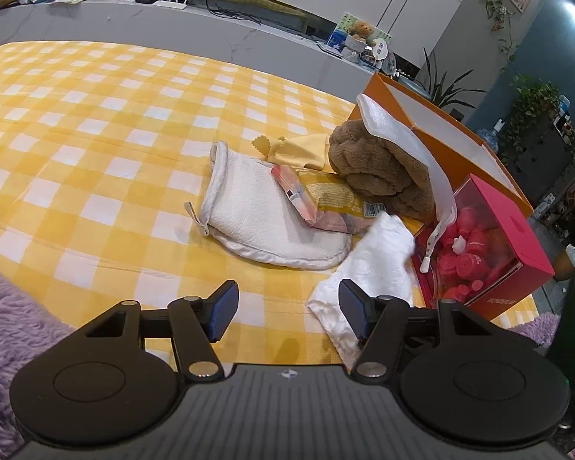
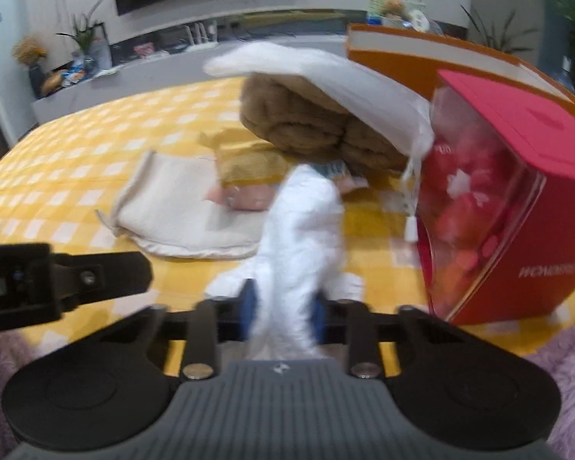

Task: Organize soft objects
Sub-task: 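Grasp the white crumpled cloth with the right tool while the left tool grasps the white terry mitt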

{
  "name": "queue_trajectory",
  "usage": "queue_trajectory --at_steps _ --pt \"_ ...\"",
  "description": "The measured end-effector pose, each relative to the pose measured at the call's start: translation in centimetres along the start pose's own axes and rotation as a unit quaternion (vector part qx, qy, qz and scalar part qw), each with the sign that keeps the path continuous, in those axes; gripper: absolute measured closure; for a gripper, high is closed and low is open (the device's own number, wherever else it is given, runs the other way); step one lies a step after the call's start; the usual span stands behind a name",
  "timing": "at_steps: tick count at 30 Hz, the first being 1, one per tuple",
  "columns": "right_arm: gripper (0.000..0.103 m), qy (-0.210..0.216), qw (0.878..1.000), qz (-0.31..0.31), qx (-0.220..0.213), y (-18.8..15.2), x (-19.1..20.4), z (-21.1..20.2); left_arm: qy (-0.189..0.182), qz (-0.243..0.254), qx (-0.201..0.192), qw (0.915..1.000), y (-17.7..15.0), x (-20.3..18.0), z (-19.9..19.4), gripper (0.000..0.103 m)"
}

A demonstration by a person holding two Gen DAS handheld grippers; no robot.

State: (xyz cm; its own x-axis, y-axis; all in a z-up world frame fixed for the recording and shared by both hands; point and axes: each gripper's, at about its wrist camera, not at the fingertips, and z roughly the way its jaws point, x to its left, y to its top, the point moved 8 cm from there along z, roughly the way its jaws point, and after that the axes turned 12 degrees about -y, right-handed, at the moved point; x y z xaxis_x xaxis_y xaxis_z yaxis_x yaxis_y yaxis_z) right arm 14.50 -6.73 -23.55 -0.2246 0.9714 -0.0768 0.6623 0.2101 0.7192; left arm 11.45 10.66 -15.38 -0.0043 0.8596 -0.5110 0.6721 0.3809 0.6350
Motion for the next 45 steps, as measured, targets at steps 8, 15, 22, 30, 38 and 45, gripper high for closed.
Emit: queue_trajectory --at_steps 8,15,22,30,38,45 --pt "0.083 0.005 0.992 -0.093 -0.086 2.5 1.1 -2.4 0.038 0.022 0.0 0.999 2.7 0.0 -0.4 0.024" --pt "0.082 0.011 0.99 -0.101 -0.099 4.9 1.3 0.1 0.071 0.019 0.002 0.9973 7.0 2.4 2.8 0.022" --pt "0.082 0.015 0.996 -0.067 -0.059 4.7 0.9 3.4 0.054 0.009 0.011 0.9984 6.3 3.3 5.3 0.022" --pt "0.08 0.019 0.996 -0.057 -0.067 4.4 0.9 3.9 0.079 -0.008 0.022 0.9966 5.7 4.1 7.2 0.022" --pt "0.078 0.033 0.997 -0.033 -0.059 4.0 -0.1 3.9 0.092 0.05 0.035 0.9939 5.0 2.7 8.6 0.041" --pt "0.078 0.033 0.997 -0.036 -0.063 4.0 0.1 3.8 0.071 0.086 0.041 0.9929 4.5 1.2 8.8 0.078"
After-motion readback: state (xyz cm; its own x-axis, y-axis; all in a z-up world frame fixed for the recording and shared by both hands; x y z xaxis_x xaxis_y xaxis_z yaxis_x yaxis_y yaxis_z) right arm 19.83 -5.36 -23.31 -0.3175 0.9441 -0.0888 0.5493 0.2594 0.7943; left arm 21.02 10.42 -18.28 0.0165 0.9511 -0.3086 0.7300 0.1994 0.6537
